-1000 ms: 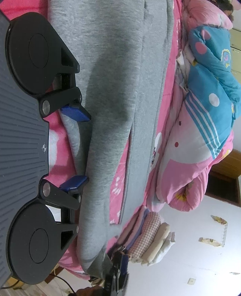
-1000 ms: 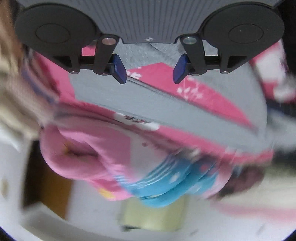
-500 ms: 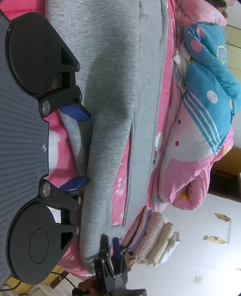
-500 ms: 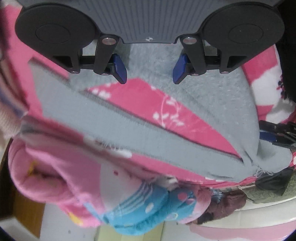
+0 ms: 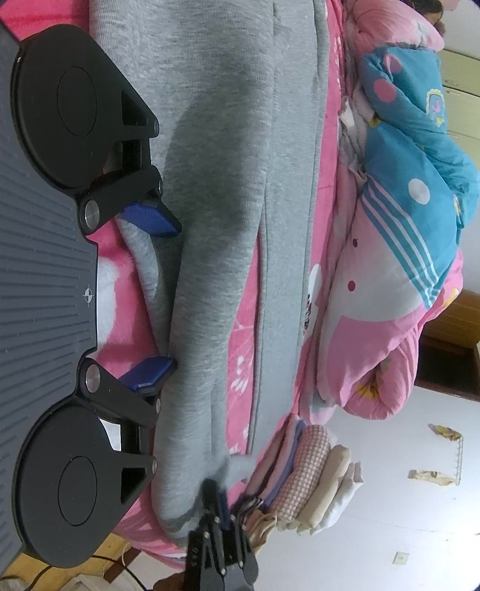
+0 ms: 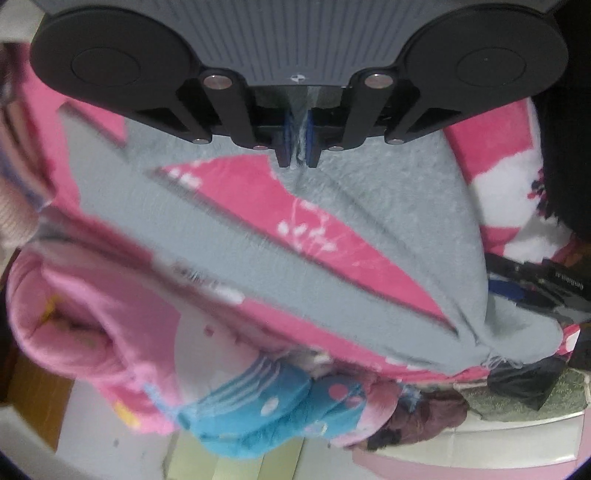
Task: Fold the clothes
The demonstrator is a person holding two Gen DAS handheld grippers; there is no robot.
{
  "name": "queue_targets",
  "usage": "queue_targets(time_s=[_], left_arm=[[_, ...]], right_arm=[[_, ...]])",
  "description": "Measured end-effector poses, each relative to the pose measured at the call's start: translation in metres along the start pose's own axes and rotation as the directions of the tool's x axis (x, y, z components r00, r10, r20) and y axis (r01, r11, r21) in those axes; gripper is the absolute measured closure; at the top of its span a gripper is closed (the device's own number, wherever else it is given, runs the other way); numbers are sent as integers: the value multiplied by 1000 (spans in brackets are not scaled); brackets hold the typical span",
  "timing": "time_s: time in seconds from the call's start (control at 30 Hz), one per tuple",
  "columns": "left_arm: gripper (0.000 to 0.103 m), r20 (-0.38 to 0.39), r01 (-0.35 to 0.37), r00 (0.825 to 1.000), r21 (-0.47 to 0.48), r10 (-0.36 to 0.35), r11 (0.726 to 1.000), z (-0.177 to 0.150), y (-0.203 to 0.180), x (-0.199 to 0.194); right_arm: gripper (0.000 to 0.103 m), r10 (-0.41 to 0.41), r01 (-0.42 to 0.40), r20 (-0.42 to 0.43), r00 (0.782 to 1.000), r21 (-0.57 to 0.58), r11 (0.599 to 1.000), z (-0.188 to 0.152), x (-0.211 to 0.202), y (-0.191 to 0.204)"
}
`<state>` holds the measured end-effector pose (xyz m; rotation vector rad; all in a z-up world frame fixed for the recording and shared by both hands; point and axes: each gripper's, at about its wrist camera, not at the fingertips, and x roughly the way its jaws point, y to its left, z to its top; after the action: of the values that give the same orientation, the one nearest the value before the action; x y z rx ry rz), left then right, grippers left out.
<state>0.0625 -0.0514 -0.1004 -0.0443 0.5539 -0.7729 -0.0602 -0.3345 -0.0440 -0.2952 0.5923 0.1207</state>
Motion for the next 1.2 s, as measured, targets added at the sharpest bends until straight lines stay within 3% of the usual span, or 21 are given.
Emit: queue_targets(time_s=[0.23,0.43,0.57,0.8,0.83,0.93,1.0,1.07,1.13,1.2], left_arm=[[30,-11,-3,1000,-4,3,1000,2,0,0],[30,-26,-12,1000,2,12,1000,4,-2,0],[30,-34,-15,999,9,16,1000,4,-3,1],[30,-40,-23,999,26,24,999,3,-5,1],[30,-39,-24,999,28,25,999,2,-5,1],[30,-38,-29,999,32,30,999,2,-6,1],[30,-38,-32,999,28,33,999,3,-5,0],[30,-38,-32,999,23,33,999,3,-4,-1],[30,-39,-31,999,22,32,999,3,-3,-1],[30,-39,-30,999,15,30,999,3,0,-1]], right_arm=[[95,-118,126,152,981,-42,991,42,-14,-9],[95,-176,186,201,964,-32,982,92,25,-35],[95,-204,212,158,966,-33,977,110,78,-47],[94,-197,198,-18,980,63,978,102,174,-60],[90,-190,195,-63,980,88,977,100,185,-63],[58,-204,216,-74,976,212,953,97,181,-78],[55,-204,206,-40,978,321,924,95,164,-92],[37,-201,161,39,979,462,872,89,125,-113],[28,-228,121,113,967,585,802,74,79,-133],[25,-269,115,127,955,676,728,51,41,-148]])
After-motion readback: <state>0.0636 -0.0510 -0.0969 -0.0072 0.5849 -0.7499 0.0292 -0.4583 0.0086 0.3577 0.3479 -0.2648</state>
